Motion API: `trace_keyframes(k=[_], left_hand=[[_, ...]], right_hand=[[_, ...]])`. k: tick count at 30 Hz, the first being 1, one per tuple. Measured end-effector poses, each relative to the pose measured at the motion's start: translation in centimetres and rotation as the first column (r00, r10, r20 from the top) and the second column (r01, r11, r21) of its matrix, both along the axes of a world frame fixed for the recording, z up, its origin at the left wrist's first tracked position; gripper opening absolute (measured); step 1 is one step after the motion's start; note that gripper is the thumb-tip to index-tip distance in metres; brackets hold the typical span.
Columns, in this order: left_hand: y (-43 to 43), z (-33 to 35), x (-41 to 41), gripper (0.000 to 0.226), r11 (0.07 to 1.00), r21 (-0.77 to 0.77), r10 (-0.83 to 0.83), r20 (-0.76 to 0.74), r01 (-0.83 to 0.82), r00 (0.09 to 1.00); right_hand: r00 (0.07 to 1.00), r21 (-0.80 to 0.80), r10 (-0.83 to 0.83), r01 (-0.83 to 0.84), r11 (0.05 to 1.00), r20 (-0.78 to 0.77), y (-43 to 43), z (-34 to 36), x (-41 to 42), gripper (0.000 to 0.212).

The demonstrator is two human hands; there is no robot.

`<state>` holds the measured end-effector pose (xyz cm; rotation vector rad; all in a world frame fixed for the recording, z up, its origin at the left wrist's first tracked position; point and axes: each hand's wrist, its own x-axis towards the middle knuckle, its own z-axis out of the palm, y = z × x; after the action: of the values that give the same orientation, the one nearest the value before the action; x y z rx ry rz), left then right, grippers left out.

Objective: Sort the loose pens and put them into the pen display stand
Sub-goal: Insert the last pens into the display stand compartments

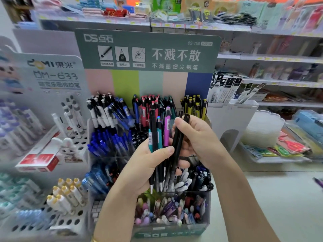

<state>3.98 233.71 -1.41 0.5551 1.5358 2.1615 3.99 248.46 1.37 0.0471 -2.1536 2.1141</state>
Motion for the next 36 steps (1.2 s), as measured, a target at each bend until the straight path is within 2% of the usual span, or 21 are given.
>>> trace_keyframes(k=[4, 6, 8, 11, 14, 17, 21, 25, 28, 31, 34, 36], left_hand=[[-0.5, -0.9, 0.1, 0.008, 0.978, -0.167, 0.123, -0.035, -0.127, 0.992], [-0.5, -1.3, 0.4, 0.005, 0.949, -0.249, 0.180, -0.079, -0.194, 0.981], [-0.3, -1.7, 0.5, 0.009, 0.913, -0.310, 0.222, -0.170, -0.266, 0.960], [0.1, -2.4, 0.6, 0.010, 0.884, -0.349, 0.239, -0.234, -0.311, 0.942], [0.1, -3.0, 0.6, 0.010, 0.847, -0.388, 0.272, -0.272, -0.364, 0.923], [0.2, -3.3, 1.0, 0.015, 0.825, -0.418, 0.266, -0.306, -0.380, 0.914], [0.2, -3.1, 1.0, 0.018, 0.862, -0.401, 0.224, -0.252, -0.312, 0.941], [-0.8, -2.5, 1.3, 0.017, 0.880, -0.384, 0.217, -0.198, -0.279, 0.956], [-2.6, -2.0, 1.4, 0.021, 0.872, -0.379, 0.255, -0.190, -0.311, 0.948], [-4.4, -1.4, 0.7, 0.017, 0.878, -0.302, 0.342, -0.146, -0.371, 0.928], [-5.3, -1.3, 0.3, 0.013, 0.880, -0.230, 0.409, -0.076, -0.415, 0.909], [-5.5, -1.4, 0.2, 0.011, 0.887, -0.210, 0.413, -0.039, -0.412, 0.910]], right_hand=[[0.974, 0.002, -0.178, 0.180, 0.984, -0.143, 0.0, 0.2, 0.4, 0.017], [0.971, 0.020, -0.162, 0.168, 0.986, -0.176, -0.2, 0.6, 0.9, 0.015], [0.985, 0.073, -0.070, 0.082, 0.994, -0.160, -0.8, 0.7, 1.6, 0.010], [0.994, 0.071, -0.003, 0.011, 0.997, -0.113, -1.9, 0.3, 2.2, 0.016], [0.988, 0.028, -0.064, 0.068, 0.997, -0.138, -2.6, -0.9, 2.0, 0.017], [0.974, 0.123, -0.114, 0.140, 0.983, -0.197, -2.8, -1.7, 1.8, 0.012], [0.961, 0.162, -0.134, 0.176, 0.971, -0.240, -2.5, -2.0, 1.6, 0.007], [0.964, 0.038, -0.170, 0.182, 0.983, -0.205, -1.5, -1.9, 1.5, 0.014], [0.923, -0.061, -0.319, 0.313, 0.948, -0.216, -0.6, -1.9, 0.5, 0.018], [0.819, 0.072, -0.445, 0.500, 0.863, -0.362, -0.4, -2.0, -0.7, 0.017], [0.727, 0.208, -0.426, 0.604, 0.769, -0.538, -1.6, -2.3, -1.4, 0.016], [0.678, 0.279, -0.377, 0.652, 0.705, -0.631, -2.9, -2.7, -1.9, 0.024]])
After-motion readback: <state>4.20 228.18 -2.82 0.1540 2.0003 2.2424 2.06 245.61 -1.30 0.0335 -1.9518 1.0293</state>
